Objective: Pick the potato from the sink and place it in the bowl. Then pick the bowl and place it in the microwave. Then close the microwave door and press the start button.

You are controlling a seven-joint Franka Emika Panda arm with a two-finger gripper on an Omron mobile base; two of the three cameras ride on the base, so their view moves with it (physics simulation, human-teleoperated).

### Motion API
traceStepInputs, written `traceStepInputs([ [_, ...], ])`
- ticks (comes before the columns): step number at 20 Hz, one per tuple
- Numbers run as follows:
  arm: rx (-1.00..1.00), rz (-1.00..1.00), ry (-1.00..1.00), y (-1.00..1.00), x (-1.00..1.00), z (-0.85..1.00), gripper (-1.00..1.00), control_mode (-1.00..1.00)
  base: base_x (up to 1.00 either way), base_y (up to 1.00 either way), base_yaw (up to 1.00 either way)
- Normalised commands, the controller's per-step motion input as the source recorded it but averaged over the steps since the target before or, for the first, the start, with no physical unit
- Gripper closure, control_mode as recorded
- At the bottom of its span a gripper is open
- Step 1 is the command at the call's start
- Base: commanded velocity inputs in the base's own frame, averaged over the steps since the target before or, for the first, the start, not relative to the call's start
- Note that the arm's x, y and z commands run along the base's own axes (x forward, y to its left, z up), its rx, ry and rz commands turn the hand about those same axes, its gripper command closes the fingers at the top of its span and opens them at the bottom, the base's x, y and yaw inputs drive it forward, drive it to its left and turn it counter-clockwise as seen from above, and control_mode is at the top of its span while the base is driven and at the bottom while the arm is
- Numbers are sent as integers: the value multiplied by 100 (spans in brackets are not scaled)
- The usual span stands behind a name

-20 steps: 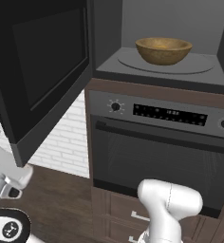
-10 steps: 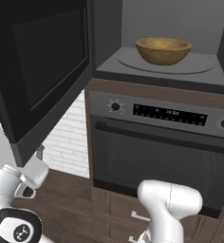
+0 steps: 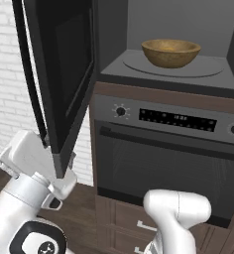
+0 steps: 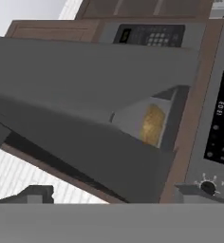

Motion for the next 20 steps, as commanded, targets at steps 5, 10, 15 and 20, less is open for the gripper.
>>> traceStepInputs([
  [5, 15, -2, -12, -59, -30, 10, -100, -100, 0, 0, 0],
  [10, 12, 0, -2, -54, -28, 20, -100, -100, 0, 0, 0],
  [15, 12, 0, 0, -55, -26, 23, -100, -100, 0, 0, 0],
  [20, 13, 0, 0, -57, -20, 26, -100, -100, 0, 0, 0],
])
